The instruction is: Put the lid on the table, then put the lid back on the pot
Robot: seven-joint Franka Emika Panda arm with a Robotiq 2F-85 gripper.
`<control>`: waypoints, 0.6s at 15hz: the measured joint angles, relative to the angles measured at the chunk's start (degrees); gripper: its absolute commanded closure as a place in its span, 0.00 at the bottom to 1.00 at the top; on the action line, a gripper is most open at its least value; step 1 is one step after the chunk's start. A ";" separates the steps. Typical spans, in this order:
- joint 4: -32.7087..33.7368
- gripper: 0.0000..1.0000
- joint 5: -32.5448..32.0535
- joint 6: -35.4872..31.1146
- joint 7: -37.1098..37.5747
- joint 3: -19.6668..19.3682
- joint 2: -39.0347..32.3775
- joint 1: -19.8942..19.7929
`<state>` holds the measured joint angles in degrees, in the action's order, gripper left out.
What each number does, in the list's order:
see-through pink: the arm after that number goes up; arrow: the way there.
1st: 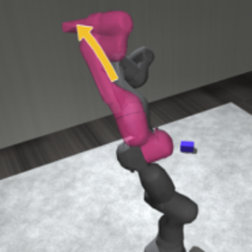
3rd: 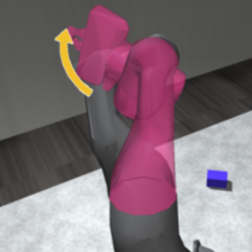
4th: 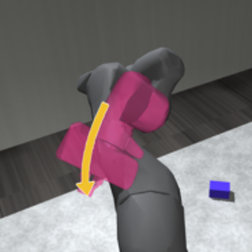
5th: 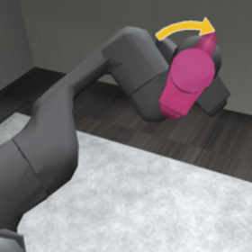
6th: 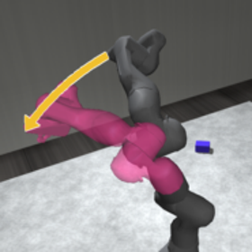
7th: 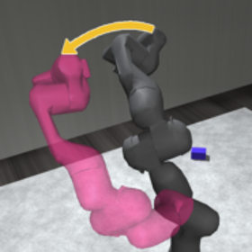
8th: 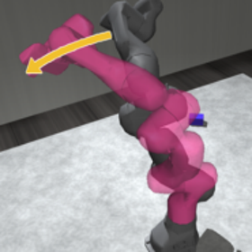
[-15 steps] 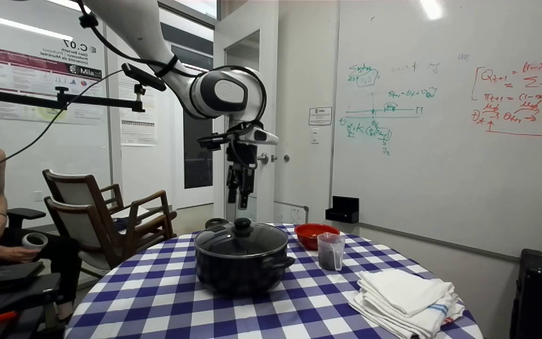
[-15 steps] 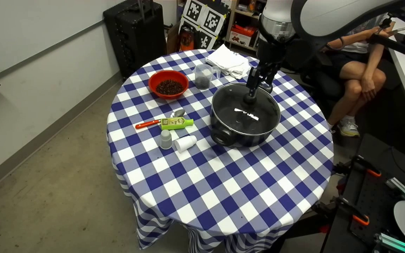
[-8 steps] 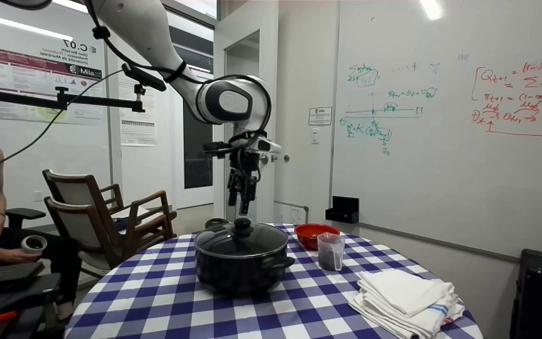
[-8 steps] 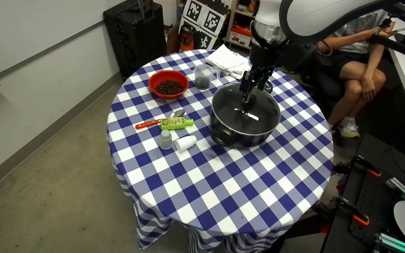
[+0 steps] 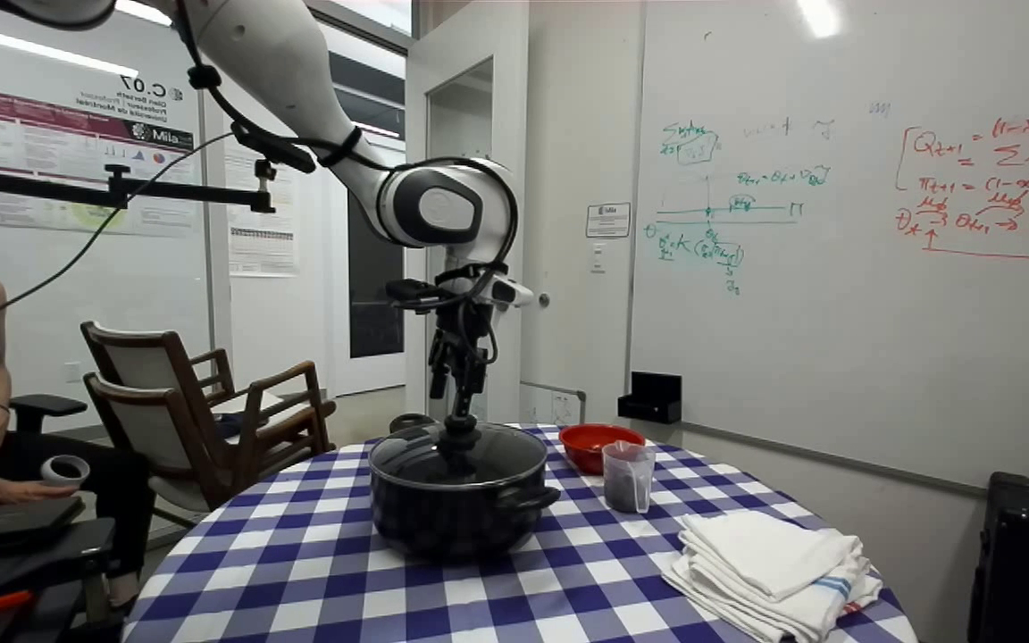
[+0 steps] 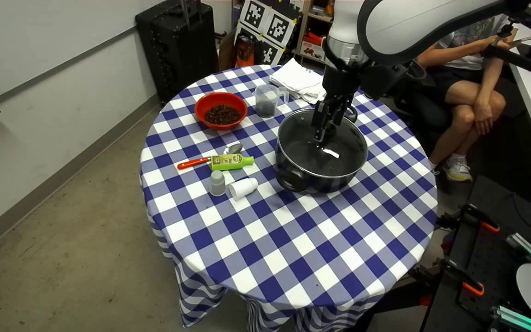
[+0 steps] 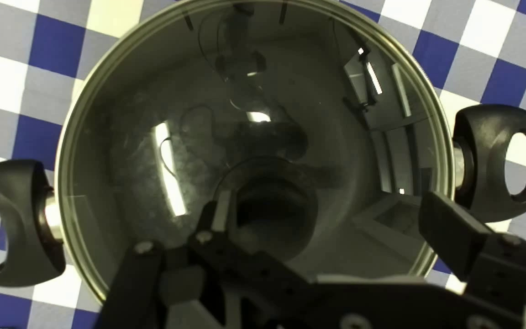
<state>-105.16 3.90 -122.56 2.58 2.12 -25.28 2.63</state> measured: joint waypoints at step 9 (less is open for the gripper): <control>1.98 0.00 -4.47 -0.68 1.21 -2.02 -2.40 0.06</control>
<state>-103.19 -0.57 -123.24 3.79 0.11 -27.68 2.69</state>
